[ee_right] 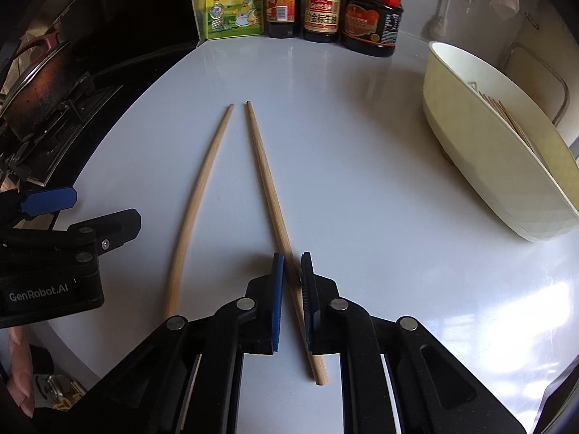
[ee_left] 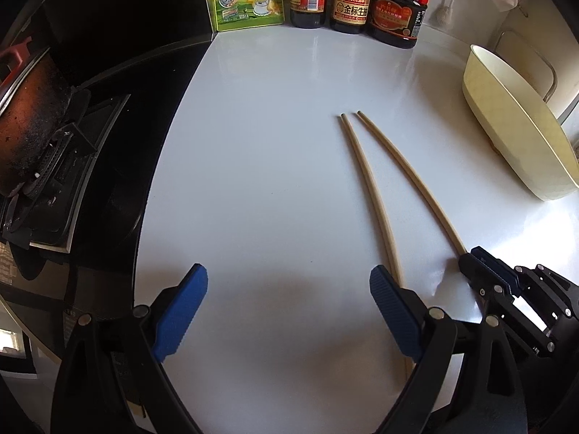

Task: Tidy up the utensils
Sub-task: 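Close the left gripper on one chopstick while the right gripper closes on the other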

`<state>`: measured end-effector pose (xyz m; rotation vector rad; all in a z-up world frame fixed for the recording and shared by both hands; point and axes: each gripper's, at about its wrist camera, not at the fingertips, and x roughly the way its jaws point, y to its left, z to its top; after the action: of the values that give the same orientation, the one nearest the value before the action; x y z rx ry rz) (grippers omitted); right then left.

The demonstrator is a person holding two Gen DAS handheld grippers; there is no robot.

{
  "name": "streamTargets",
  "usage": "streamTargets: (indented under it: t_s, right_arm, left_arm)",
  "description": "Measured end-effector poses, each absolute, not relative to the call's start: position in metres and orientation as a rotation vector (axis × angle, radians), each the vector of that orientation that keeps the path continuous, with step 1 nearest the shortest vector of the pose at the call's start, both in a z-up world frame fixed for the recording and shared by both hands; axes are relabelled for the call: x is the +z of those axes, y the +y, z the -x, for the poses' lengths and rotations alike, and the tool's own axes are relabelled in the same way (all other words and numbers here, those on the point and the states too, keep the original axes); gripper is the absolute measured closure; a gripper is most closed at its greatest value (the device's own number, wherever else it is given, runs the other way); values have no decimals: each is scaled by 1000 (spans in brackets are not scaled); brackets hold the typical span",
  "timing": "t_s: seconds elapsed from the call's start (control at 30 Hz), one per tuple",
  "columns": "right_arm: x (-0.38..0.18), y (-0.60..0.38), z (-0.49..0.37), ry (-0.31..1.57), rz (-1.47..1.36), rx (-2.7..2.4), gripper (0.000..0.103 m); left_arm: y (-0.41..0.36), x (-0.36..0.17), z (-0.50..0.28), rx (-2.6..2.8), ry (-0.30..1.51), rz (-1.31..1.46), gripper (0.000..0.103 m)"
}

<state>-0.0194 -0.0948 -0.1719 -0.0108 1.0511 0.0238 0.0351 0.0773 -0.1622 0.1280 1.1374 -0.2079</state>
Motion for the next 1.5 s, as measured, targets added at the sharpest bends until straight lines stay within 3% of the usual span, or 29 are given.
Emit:
streamTargets:
  t_s: [0.3,0.37,0.4,0.67,0.8,1.0,1.1,1.17,1.2,1.5]
  right_arm:
    - [-171,-139,34,1052,-97,2,92]
    - [-169,-144,37,1044,-104,11,57]
    - [-166,-145,39,1022,-96,6,53]
    - [-167,-146,24,1029,-42,-25,52]
    - [-172,-144,16,1040,-24,-9,57]
    - [-174,-134,6,1034,18,16,62]
    - [-173,-127,0,1041,46,42,79]
    - [-173,-121,-2,1045,64,62,96]
    - [-173,-119,-3,1047,70,64,96]
    - [-167,-128,1,1079,-89,80,97]
  left_arm:
    - [49,-173,-36,-238,1136,-177,13]
    - [46,-176,-37,-237,1145,-181,13]
    - [46,-177,-38,-236,1152,-178,13]
    - [47,-181,-42,-214,1154,-154,13]
    - [49,-180,-40,-208,1143,-128,17]
    - [42,-175,-38,-237,1117,-139,41]
    - [37,-172,-38,-263,1112,-150,65]
    - [36,-171,-40,-281,1119,-153,90]
    - [35,-171,-40,-289,1126,-154,94]
    - [42,-165,-43,-353,1190,-92,96]
